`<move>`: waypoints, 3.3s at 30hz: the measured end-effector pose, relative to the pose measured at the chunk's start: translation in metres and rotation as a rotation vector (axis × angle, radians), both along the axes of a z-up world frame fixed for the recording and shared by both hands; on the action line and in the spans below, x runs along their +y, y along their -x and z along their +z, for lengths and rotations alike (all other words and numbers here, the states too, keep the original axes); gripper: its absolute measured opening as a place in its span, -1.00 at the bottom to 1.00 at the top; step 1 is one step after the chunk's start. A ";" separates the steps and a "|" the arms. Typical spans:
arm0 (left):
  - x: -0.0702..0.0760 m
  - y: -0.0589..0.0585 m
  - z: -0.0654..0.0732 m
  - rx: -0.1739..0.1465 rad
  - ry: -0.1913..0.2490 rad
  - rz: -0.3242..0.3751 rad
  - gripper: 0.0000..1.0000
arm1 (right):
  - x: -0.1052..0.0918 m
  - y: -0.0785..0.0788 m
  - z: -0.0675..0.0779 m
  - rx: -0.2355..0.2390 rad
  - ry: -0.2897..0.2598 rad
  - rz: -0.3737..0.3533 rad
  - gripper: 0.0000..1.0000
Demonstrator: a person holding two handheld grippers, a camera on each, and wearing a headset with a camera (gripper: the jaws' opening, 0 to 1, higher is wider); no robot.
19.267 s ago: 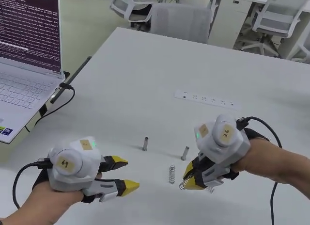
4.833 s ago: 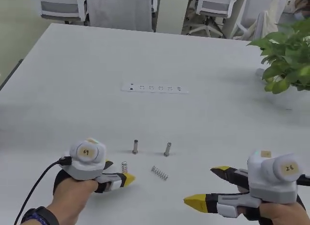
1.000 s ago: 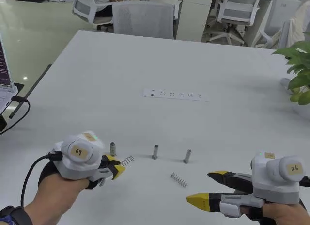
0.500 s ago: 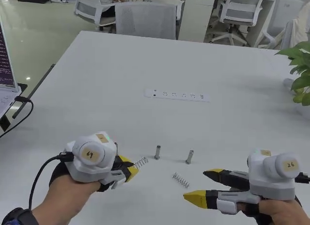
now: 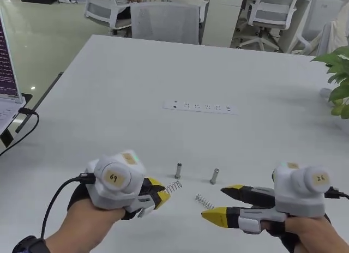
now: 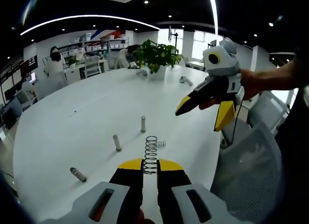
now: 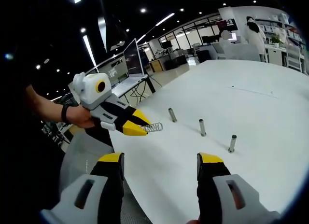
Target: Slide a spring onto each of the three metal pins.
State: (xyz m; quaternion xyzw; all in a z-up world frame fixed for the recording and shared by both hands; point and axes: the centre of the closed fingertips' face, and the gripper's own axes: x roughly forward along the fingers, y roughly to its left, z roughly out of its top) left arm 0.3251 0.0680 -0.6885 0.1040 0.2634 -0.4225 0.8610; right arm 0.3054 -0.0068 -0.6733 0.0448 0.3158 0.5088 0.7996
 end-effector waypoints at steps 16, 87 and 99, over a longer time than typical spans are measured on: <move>-0.026 0.014 0.010 -0.019 0.020 -0.075 -0.96 | 0.025 -0.003 0.006 0.023 -0.085 0.030 -0.09; -0.046 0.025 0.023 -0.107 0.017 -0.171 -0.95 | 0.033 0.004 0.030 0.112 -0.202 0.030 -0.84; -0.048 0.028 0.021 -0.100 0.022 -0.180 -0.96 | 0.034 0.007 0.032 0.079 -0.171 0.059 -0.84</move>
